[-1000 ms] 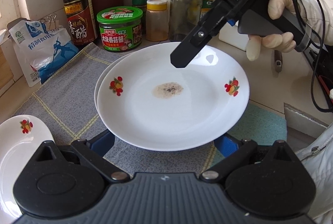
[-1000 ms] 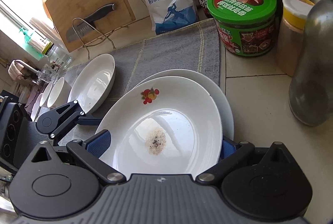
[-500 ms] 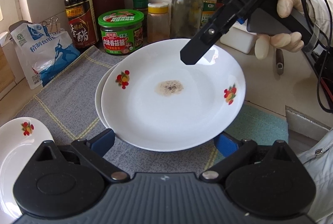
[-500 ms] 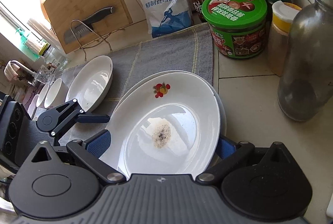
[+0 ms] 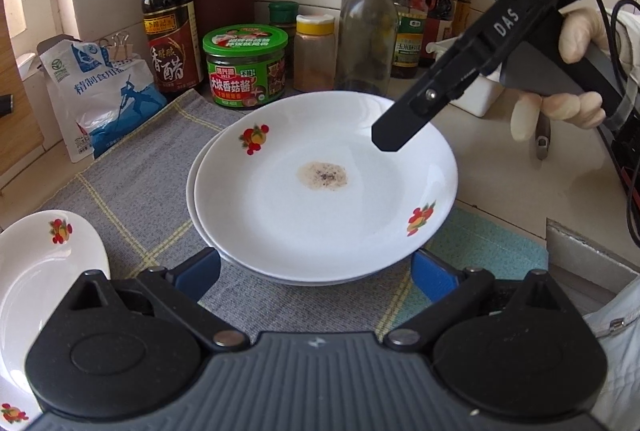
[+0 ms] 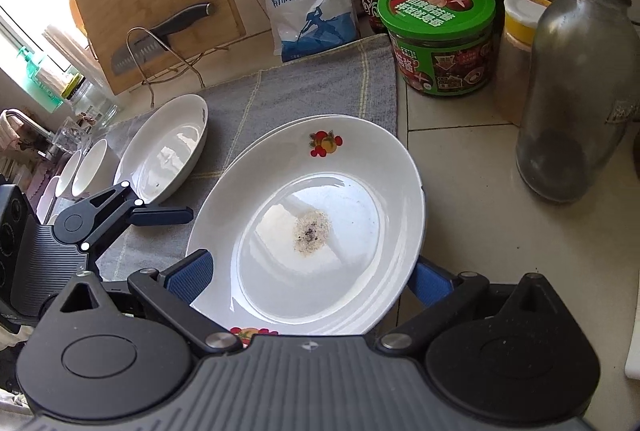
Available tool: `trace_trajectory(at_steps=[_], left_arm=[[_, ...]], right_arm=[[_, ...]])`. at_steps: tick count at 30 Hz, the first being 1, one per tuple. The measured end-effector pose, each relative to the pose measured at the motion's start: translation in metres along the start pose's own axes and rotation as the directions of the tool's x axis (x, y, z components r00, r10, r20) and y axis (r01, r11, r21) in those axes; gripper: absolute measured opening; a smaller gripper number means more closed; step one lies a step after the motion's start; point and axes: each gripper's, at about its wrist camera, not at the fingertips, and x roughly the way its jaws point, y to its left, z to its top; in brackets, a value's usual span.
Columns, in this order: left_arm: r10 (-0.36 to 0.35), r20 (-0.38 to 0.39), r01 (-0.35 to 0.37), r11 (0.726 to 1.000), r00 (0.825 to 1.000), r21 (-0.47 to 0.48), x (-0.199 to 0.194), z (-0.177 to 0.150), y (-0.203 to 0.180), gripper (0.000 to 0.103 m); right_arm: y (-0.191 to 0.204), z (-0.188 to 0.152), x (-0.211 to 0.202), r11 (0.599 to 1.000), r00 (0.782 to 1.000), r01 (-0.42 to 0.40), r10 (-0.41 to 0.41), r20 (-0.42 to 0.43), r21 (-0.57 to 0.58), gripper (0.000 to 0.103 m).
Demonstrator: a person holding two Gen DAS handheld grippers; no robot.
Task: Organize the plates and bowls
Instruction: 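Lower the stained plate onto the other plate, open the right tool, withdraw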
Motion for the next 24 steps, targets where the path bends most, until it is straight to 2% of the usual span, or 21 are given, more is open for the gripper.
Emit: trace_trajectory(at_steps=[4,11,14,17,24], left_arm=[[0.023,0.026,-0.022,0.999,0.999,-0.037,-0.009,0.0,-0.001,0.101],[0.126,0.044,-0.119,0.984,0.991,-0.129,-0.029,-0.004,-0.003,0.101],[0.199,0.027,-0.189,0.959,0.98,-0.21,-0.037,-0.008,-0.003,0.101],[0.265,0.013,-0.25,0.923,0.964,-0.292,-0.052,-0.016,-0.005,0.101],[0.353,-0.029,-0.337,0.862,0.935,-0.378,-0.084,-0.043,-0.003,0.101]], right_arm=[[0.002,-0.004,-0.002,1.0,1.0,0.027,-0.027,0.006,-0.016,0.103],[0.022,-0.003,-0.014,0.991,0.992,0.078,-0.065,0.112,-0.108,0.103],[0.041,-0.003,-0.018,0.976,0.981,0.106,-0.071,0.18,-0.191,0.103],[0.066,-0.007,-0.015,0.933,0.955,0.197,-0.113,0.272,-0.301,0.103],[0.115,-0.012,0.0,0.878,0.95,0.206,-0.072,0.305,-0.433,0.103]])
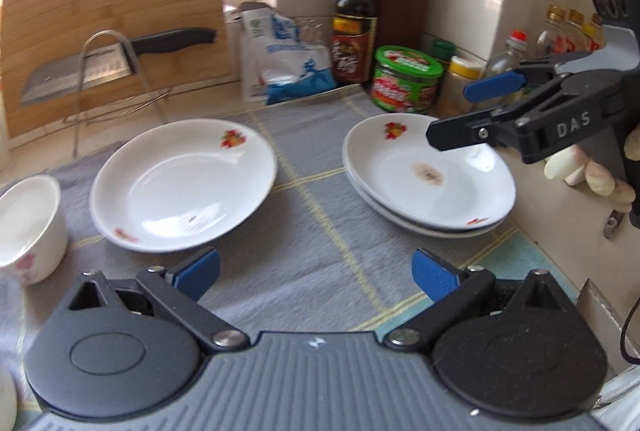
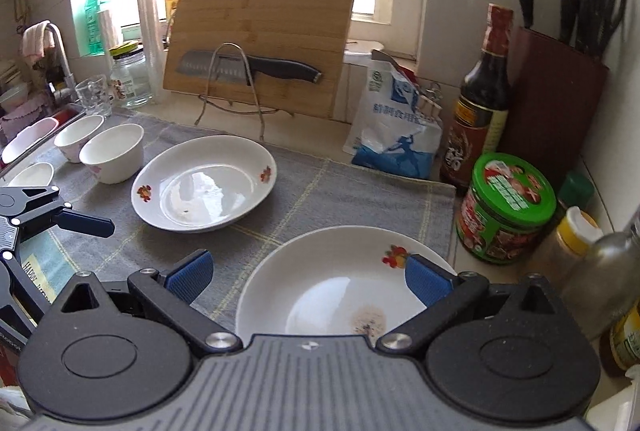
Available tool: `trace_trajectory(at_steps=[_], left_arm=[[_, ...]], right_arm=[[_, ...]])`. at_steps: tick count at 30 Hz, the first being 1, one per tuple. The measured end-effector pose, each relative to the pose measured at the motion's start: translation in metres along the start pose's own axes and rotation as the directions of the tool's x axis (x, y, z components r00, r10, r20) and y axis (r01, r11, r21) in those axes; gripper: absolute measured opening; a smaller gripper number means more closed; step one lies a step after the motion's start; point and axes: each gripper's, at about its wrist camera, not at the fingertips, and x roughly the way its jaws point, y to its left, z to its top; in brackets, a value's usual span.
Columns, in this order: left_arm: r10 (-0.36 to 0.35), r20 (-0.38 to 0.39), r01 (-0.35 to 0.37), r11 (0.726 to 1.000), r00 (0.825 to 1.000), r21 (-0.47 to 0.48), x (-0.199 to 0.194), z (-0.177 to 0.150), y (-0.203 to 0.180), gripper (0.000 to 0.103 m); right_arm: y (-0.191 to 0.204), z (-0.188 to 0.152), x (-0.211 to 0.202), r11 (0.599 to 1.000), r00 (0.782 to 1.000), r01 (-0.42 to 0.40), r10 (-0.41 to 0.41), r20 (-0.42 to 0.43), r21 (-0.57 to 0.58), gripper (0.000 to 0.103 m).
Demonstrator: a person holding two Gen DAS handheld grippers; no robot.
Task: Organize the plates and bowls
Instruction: 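Reach the right tool to a white flowered plate and grasp its rim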
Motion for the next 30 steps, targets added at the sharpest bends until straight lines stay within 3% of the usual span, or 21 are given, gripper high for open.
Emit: trace_trajectory(at_steps=[12,20,27,30], left_arm=[[0.133,-0.001,-0.132,0.991,0.991,0.032,-0.003,-0.021,0.067,0.102],[0.043,-0.011,-0.043,0.999,0.999,0.028,0.02,-0.028,0.085,0.102],[0.052,-0.033,-0.052,0.999,0.998,-0.014,0.048,-0.021,0.08,0.102],[0.079,-0.04,-0.079,0.997,0.996,-0.019,0.055,-0.018,0.076,0.102]], right_arm=[[0.087,0.027,0.018,0.999,0.999,0.049,-0.048,0.019,-0.013,0.103],[0.121,0.032,0.038,0.993,0.991,0.115,-0.115,-0.065,-0.004,0.103],[0.125,0.038,0.044,0.991,0.99,0.109,-0.115,-0.085,-0.076,0.103],[0.113,0.039,0.052,0.996,0.992,0.066,-0.073,-0.1,-0.065,0.103]])
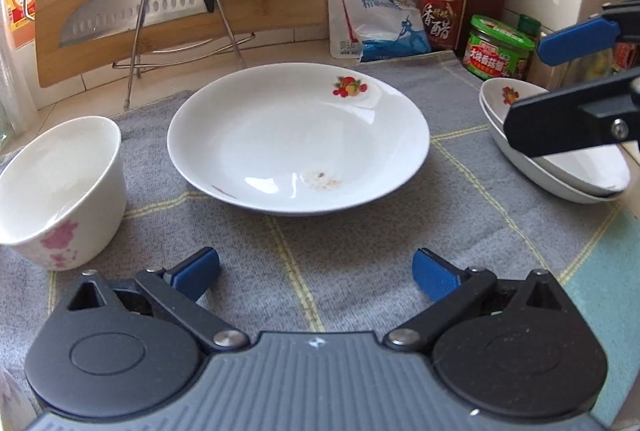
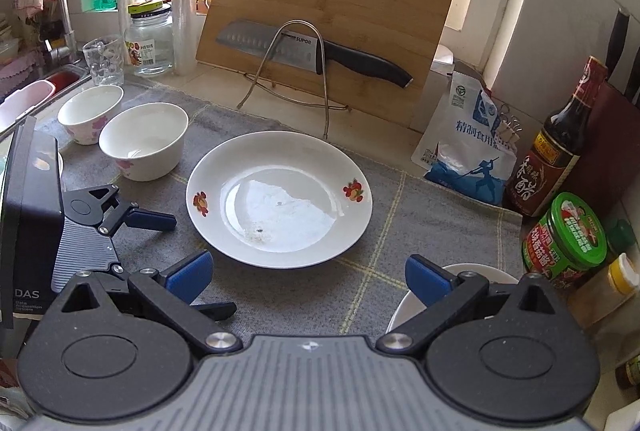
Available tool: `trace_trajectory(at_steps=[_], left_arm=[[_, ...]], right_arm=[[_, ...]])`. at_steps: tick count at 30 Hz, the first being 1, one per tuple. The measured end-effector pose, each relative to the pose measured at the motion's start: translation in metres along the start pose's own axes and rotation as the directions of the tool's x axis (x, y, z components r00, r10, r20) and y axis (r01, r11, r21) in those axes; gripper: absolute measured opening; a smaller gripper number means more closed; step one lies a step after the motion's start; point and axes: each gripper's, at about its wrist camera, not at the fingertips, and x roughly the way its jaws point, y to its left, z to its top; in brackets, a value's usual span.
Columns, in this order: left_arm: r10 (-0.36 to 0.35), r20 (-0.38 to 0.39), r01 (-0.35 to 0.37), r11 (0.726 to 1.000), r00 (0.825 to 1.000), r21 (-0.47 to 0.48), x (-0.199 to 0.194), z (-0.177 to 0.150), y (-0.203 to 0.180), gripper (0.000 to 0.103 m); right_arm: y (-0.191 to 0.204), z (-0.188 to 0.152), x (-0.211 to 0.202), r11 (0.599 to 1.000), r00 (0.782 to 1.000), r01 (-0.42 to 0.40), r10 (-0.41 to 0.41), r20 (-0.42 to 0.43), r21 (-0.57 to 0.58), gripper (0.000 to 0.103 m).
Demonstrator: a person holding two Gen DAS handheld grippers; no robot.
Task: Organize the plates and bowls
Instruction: 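Reach the right tool to a white flowered plate and grasp its rim, then lift the flowered plate with the right tool and carry it toward the plate stack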
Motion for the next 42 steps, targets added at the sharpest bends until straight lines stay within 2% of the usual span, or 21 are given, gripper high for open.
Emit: trace_trajectory(at_steps=[8,11,17,22,25,33,42], left_arm=[[0.012,-0.003,-0.012,1.0,1.0,0.021,0.008,0.008,-0.003,0.103],[0.012,0.0,-0.012,1.0,1.0,0.022,0.014,0.013,-0.002,0.103],[0.003,0.016,-0.004,1.0,1.0,0.029,0.023,0.017,0.002,0.103],[0.006,0.022,-0.007,1.0,1.0,0.025,0.025,0.018,0.002,0.103],[0.01,0.022,-0.011,1.0,1.0,0.02,0.025,0.019,0.003,0.103],[0.034,0.016,-0.034,0.999,0.999,-0.004,0.026,0.021,0.001,0.103],[0.037,0.026,-0.036,0.999,0.999,-0.006,0.026,0.019,0.002,0.103]], right_arm=[[-0.028,0.008,0.031,0.992,0.992,-0.112,0.115,-0.043,0.062,0.103],[-0.032,0.015,0.043,0.985,0.984,-0.165,0.168,-0.058,0.05,0.103],[-0.043,0.03,0.077,0.976,0.969,-0.216,0.218,-0.117,0.024,0.103],[-0.053,0.042,0.114,0.967,0.947,-0.255,0.248,-0.206,-0.006,0.103],[-0.06,0.048,0.134,0.956,0.928,-0.294,0.289,-0.236,0.014,0.103],[-0.074,0.057,0.172,0.905,0.854,-0.414,0.424,-0.303,0.1,0.103],[-0.086,0.067,0.181,0.878,0.817,-0.455,0.479,-0.322,0.151,0.103]])
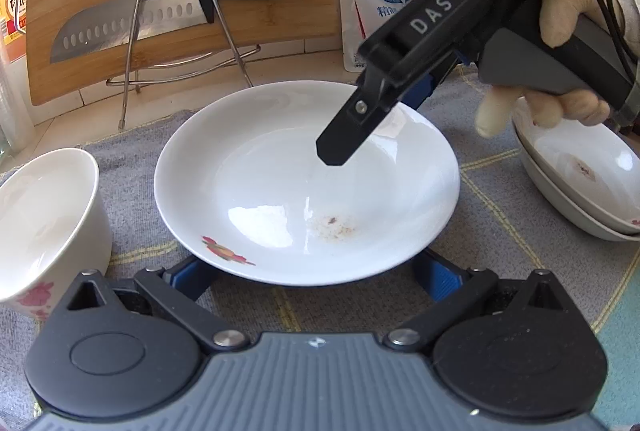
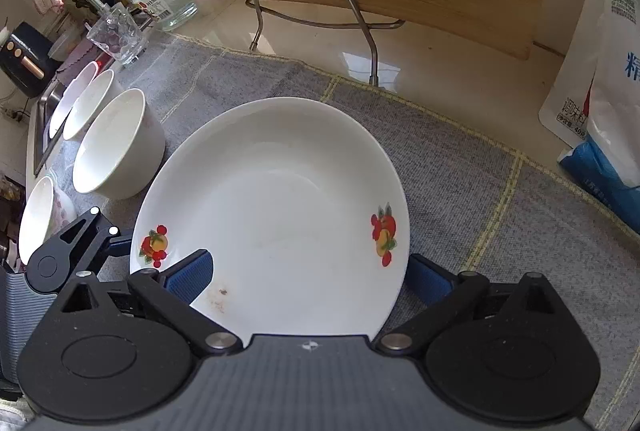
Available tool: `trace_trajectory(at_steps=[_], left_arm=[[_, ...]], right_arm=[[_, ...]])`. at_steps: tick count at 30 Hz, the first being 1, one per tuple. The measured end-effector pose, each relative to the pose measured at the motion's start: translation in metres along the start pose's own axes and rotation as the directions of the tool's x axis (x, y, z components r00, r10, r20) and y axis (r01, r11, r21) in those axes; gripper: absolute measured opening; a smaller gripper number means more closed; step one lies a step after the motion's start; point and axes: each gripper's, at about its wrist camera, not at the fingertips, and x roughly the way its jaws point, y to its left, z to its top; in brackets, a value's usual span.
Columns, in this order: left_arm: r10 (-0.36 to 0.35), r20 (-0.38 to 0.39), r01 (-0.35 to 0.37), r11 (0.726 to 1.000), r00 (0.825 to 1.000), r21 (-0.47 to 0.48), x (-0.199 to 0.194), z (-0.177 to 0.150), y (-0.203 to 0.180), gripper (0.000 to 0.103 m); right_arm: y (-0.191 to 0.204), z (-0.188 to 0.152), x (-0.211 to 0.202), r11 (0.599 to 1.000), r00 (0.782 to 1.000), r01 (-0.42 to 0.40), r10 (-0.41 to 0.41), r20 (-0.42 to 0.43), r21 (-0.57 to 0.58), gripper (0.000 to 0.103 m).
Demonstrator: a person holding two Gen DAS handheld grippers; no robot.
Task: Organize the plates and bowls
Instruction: 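Lift the flowered plate with the right tool and carry it toward the plate stack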
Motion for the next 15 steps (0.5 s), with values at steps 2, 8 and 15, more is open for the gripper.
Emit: trace_trajectory(at_steps=[2,8,15], left_arm=[[-0.001,0.004,0.001,1.0,1.0,0.001,0.0,0.0,0.0,0.103],[-0.007,0.008,0.007,1.0,1.0,0.008,-0.001,-0.001,0.001,0.103],[0.016,0.005,-0.016,1.0,1.0,-0.001,-0.001,0.0,0.001,0.103]], right_arm=[[-0.003,0.0,-0.001,1.0,1.0,-0.019,0.019,0.009,-0.007,0.103],[-0.011,0.008,-0.003,0.999,0.998,-0.044,0.044,0.038,0.001,0.103],[-0.01,0.031,0.001,0.995,0.995,-0.086,0.088,0.05,-0.041,0.103]])
